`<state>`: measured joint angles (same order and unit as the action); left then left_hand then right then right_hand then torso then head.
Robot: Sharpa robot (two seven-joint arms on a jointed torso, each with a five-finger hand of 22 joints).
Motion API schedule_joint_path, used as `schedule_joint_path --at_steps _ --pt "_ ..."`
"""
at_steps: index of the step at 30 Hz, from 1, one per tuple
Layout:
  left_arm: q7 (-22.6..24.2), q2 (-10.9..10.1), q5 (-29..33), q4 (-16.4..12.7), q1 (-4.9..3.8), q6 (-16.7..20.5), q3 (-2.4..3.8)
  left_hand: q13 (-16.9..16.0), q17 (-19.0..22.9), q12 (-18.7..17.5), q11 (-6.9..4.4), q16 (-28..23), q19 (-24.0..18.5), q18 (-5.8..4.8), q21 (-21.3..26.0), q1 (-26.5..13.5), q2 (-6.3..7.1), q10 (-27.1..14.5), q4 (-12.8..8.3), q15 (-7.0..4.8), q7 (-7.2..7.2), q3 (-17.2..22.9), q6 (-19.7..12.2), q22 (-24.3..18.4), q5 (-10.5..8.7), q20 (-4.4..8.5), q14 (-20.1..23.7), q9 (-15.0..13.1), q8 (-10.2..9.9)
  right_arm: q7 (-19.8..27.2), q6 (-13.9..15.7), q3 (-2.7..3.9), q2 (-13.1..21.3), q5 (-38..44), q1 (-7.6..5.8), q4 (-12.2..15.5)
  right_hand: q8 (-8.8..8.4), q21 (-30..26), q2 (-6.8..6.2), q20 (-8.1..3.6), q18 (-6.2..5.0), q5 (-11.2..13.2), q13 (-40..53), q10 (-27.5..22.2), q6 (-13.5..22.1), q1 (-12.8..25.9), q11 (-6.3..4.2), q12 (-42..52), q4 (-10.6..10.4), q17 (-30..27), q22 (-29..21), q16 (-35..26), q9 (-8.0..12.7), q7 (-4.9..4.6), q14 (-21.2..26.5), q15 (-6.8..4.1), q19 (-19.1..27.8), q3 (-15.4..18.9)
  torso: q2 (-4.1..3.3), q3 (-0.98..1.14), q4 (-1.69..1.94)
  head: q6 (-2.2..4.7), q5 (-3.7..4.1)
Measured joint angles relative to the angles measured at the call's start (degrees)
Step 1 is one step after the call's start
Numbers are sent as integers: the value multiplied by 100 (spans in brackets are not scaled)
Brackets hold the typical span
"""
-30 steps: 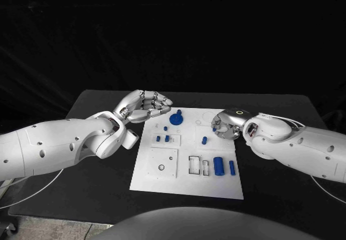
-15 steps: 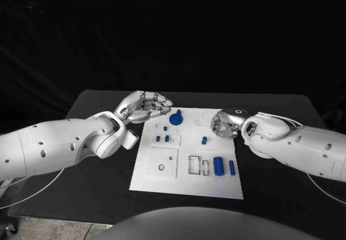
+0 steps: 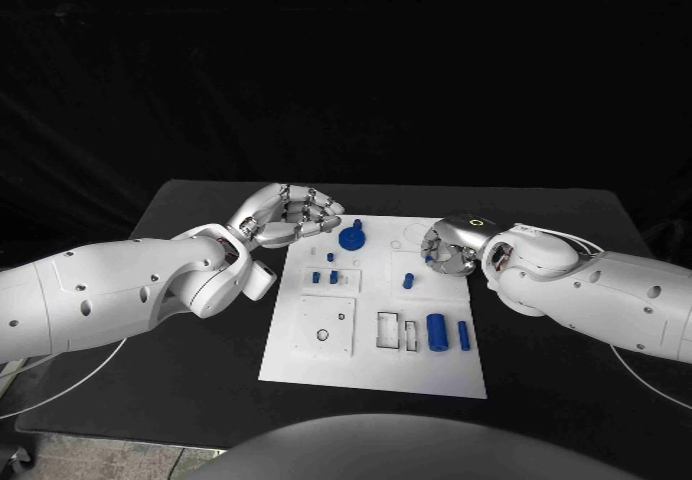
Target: Assemble the parts on the task board
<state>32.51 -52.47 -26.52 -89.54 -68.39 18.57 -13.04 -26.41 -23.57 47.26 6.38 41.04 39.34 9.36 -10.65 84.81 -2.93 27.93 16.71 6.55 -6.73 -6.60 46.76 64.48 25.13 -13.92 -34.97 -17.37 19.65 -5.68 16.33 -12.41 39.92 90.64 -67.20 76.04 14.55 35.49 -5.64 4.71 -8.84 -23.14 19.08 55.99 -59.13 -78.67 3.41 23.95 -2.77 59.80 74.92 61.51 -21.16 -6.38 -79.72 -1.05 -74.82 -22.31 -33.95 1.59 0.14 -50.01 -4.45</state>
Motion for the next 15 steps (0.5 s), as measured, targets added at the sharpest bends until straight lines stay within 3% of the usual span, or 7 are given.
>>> schedule_joint_path --at_steps 15 --pt "-53 -31 -2 0 1 -21 -3 9 9 0 0 0 20 0 0 22 -23 0 0 0 0 0 0 0 28 -20 0 -1 22 57 156 -21 45 -59 15 61 29 -33 75 0 0 21 -98 129 -27 -77 11 -67 48 -32 -1 -24 5 -27 0 0 0 0 0 0 -6 0 -45"
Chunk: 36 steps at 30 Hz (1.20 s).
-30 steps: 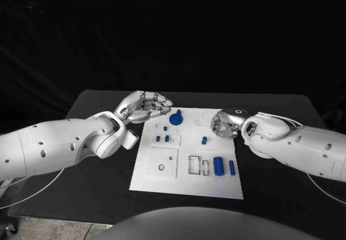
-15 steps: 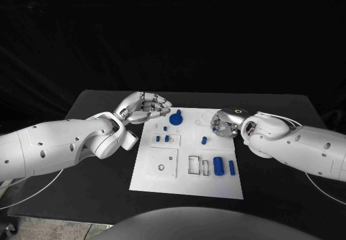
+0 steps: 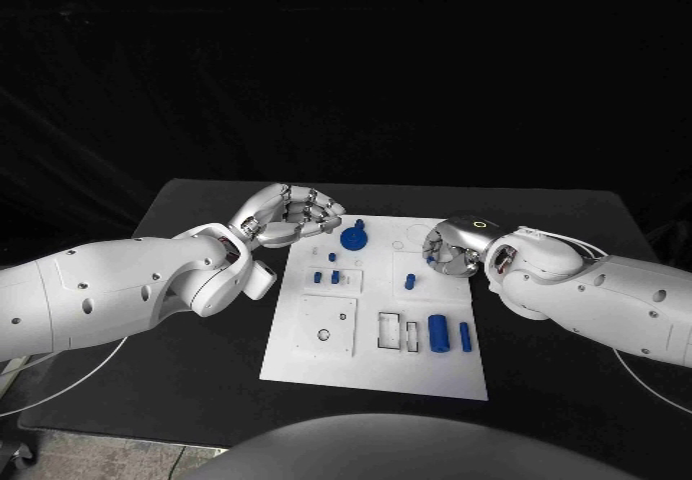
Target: Assemble the parts on the task board
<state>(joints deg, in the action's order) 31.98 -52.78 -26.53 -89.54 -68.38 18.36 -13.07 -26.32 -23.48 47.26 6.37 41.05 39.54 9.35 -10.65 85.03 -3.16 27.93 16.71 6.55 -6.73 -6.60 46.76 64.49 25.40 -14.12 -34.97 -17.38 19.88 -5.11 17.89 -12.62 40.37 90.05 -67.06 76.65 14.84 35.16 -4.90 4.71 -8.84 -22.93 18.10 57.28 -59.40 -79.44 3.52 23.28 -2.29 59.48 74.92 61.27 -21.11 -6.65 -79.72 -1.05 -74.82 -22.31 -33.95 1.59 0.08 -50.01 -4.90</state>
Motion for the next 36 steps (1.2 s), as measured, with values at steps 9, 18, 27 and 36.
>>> schedule_joint_path --at_steps 9,18,27,36 --pt "-46 -17 0 4 0 -12 -1 11 7 0 0 0 0 0 0 0 0 0 -16 21 0 -16 0 0 0 0 -21 5 0 48 150 5 192 -48 -237 411 28 0 -29 0 0 -5 -24 33 -3 -29 -8 0 1 0 -1 0 -1 -5 0 0 0 1 0 -1 4 0 -43" --pt "-110 -14 0 20 1 -31 -3 23 14 0 0 0 0 0 0 0 0 0 -16 21 0 -16 0 0 0 0 -21 5 0 58 265 11 433 -165 -547 864 32 0 -22 0 0 -16 -54 53 0 -19 12 -45 7 -25 -1 -30 -1 -6 0 0 0 8 5 -1 4 0 -63" --pt "-168 -1 -1 46 1 -39 -6 39 20 0 21 0 21 1 0 23 -23 21 1 21 -21 -32 -21 0 0 21 -21 10 0 40 155 8 544 -393 -615 1518 -13 -112 -12 3 0 -16 -127 53 38 -9 13 -111 7 -74 -2 -72 -5 -42 0 0 4 8 3 -1 1 0 -83" --pt "-224 20 -1 84 3 -29 -10 70 33 0 62 0 20 0 0 46 -47 20 1 41 -21 -33 -21 0 0 21 -41 20 0 13 -206 6 237 -406 -536 1883 -86 -244 12 44 0 -15 -162 72 63 -32 33 -150 24 -156 3 -138 -114 -66 44 44 44 -8 5 -2 6 0 -97"
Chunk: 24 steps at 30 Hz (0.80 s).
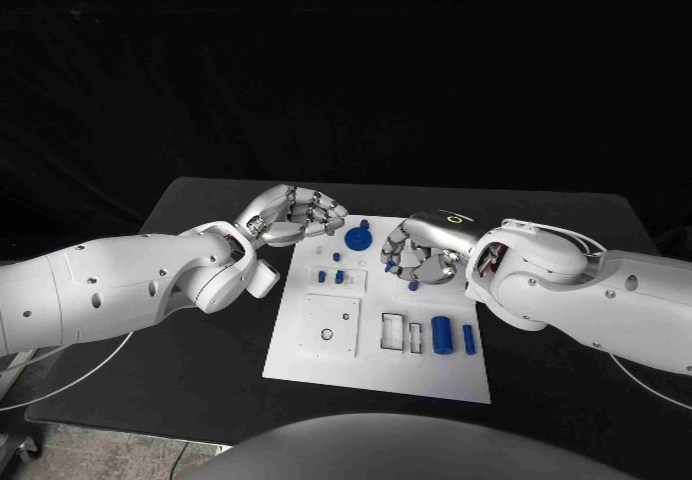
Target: Assemble the parts on the task board
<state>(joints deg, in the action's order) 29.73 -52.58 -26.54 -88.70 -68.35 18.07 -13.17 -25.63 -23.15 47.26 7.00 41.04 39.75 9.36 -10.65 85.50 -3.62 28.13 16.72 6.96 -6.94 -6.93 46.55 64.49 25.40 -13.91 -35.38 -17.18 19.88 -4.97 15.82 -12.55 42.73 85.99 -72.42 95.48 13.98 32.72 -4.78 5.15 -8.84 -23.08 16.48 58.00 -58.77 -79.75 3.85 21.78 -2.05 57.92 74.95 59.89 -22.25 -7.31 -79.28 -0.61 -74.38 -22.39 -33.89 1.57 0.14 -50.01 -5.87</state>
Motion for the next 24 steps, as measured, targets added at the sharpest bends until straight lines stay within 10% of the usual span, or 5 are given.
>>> schedule_joint_path --at_steps 24 --pt "-37 -136 4 -65 1 74 0 62 34 0 50 0 21 1 23 7 -7 -51 1 23 -51 -32 -51 0 0 -21 23 24 0 6 -231 2 -1010 679 752 -709 -61 -89 11 7 0 -46 -46 20 40 -18 21 -28 55 -34 -2 -38 -163 -1 29 29 50 -24 -8 0 -5 0 -180"
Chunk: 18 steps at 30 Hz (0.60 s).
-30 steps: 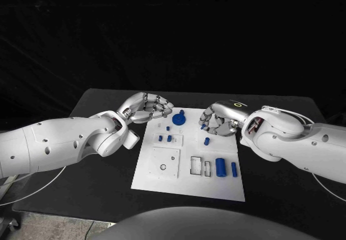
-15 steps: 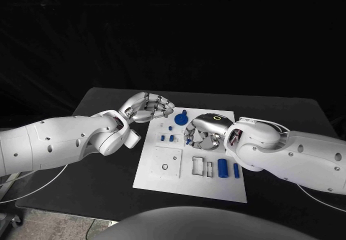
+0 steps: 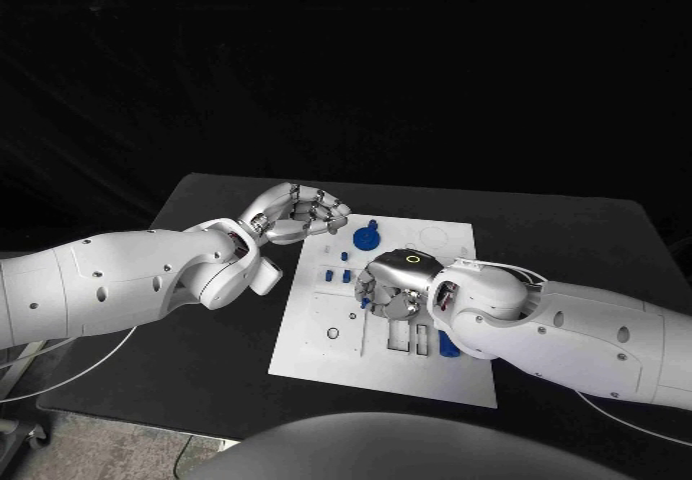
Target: Assemble the parts on the task board
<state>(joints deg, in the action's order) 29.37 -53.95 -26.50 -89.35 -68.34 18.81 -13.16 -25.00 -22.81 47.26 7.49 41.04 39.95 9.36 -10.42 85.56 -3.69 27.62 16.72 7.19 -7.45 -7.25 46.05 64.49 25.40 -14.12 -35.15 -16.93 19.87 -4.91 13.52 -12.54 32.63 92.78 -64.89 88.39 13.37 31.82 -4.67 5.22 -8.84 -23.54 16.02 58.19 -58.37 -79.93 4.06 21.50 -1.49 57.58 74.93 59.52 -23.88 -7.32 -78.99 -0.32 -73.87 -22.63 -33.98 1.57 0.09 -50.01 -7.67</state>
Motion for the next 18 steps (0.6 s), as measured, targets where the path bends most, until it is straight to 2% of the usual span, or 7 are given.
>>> schedule_joint_path --at_steps 18 --pt "-20 -36 3 3 0 -6 0 15 10 0 0 0 4 1 23 23 -23 0 0 20 0 0 0 3 21 -4 -20 -1 28 38 7 2 -175 82 122 -192 -19 0 0 0 0 1 -10 53 17 -1 -11 -7 15 5 -1 0 28 2 0 0 0 16 7 2 -1 0 3"
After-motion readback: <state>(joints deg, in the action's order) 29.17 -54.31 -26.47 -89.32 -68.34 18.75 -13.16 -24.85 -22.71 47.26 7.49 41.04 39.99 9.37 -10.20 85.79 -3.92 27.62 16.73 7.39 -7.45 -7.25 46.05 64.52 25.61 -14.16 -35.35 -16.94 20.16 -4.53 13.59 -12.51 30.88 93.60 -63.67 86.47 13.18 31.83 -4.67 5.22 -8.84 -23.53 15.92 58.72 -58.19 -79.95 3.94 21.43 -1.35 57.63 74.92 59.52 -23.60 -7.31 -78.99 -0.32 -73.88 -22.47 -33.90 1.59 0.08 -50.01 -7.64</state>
